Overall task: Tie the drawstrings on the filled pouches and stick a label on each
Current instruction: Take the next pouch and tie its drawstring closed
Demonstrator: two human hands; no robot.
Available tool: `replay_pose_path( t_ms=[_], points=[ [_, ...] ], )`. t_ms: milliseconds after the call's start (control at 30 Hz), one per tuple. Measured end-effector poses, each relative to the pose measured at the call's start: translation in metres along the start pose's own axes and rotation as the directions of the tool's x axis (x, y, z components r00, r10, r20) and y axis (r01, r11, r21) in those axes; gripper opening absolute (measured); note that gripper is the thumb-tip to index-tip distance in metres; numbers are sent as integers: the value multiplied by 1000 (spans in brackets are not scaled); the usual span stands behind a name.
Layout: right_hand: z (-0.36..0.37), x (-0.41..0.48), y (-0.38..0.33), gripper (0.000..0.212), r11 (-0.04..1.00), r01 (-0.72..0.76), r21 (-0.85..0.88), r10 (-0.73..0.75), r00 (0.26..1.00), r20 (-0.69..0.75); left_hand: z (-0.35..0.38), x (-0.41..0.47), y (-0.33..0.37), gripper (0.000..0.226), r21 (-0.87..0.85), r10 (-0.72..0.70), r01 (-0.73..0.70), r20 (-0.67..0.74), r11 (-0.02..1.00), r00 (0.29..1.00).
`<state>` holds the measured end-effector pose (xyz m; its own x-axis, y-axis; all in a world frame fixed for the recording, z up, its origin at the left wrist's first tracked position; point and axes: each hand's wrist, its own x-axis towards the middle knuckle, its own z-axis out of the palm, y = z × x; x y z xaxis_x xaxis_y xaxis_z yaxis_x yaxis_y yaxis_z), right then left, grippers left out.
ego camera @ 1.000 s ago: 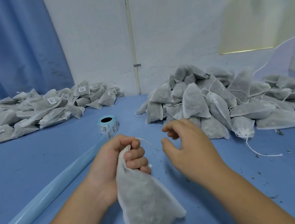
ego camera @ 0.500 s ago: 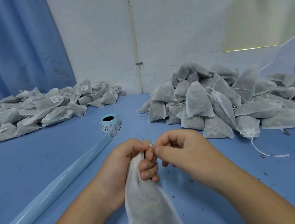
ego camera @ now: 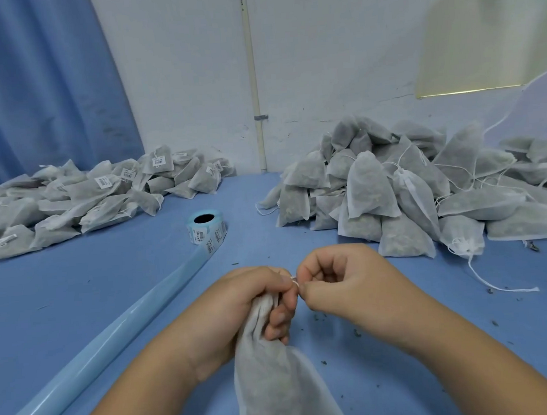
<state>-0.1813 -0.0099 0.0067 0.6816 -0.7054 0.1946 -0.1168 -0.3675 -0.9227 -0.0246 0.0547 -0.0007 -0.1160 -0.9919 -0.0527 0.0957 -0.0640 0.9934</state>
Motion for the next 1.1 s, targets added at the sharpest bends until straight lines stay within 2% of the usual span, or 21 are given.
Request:
replay_pose_path(
  t_ms=[100, 233, 433, 633, 933, 1100],
  points=[
    [-2, -1, 2, 23, 1000, -18, -12, 19, 999, 49, -4, -1, 3, 20, 42, -26, 27, -21, 999, 999],
    [-2, 0, 5, 8, 999, -32, -9, 33, 995, 97, -3, -2, 4, 16, 29, -61, 64, -95, 998, 994],
    [-5, 3, 13, 10, 999, -41, -33, 45, 993, 108, 2, 0, 2, 12, 65, -15, 27, -179, 998, 984],
    [-6, 5, 16, 9, 998, -58, -17, 60, 995, 80, -1, 1, 0, 13, 137, 71, -35, -268, 990, 961],
    [-7, 4, 14, 7, 999, -51, 11, 50, 997, 64, -2, 1, 1, 16, 198, 105, -52, -271, 979, 957],
    [-7, 5, 14, 17, 998, -68, -13, 67, 997, -40, -3, 1, -1, 24, 255, 81, -9, -275, 967, 958]
  ],
)
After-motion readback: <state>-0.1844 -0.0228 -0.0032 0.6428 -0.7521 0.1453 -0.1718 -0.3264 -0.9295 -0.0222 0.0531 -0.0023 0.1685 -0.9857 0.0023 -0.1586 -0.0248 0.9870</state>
